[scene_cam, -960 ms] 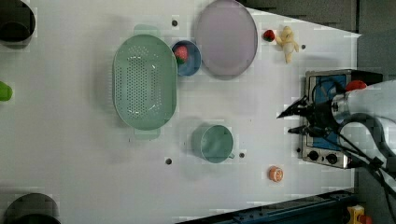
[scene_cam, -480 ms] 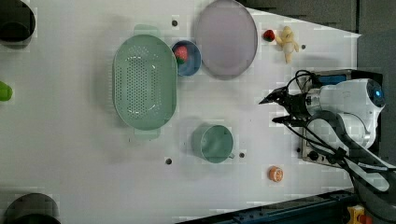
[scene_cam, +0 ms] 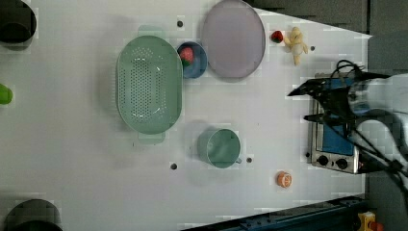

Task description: Pick Ketchup from oven and place it on table.

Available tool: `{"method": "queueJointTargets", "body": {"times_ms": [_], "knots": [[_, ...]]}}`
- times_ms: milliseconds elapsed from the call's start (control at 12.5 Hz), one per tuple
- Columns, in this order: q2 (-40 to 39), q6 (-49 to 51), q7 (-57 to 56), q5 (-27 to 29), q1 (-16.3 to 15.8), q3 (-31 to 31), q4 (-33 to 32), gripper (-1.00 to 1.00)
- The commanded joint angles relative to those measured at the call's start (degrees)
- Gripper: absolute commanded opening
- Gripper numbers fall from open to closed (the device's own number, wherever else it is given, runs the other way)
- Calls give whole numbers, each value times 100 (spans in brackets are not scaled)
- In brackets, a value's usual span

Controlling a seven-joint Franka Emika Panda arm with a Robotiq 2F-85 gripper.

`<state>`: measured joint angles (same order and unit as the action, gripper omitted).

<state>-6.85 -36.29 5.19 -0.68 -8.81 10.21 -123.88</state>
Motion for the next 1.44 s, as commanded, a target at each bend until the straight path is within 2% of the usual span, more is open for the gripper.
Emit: {"method": "queueJointTargets", "body": {"times_ms": [80,160,240,640,800,1440], "knots": [[526,1339,182,144,-51,23,1072,100],[573,1828,182,140,-51,22,1665,100],[571,2091,182,139,-50,22,1930,100],[571,3336,182,123,-44,36,2926,100],[572,3519,182,123,-42,52,3099,100],[530,3503,181,123,-44,74,3042,100]]}}
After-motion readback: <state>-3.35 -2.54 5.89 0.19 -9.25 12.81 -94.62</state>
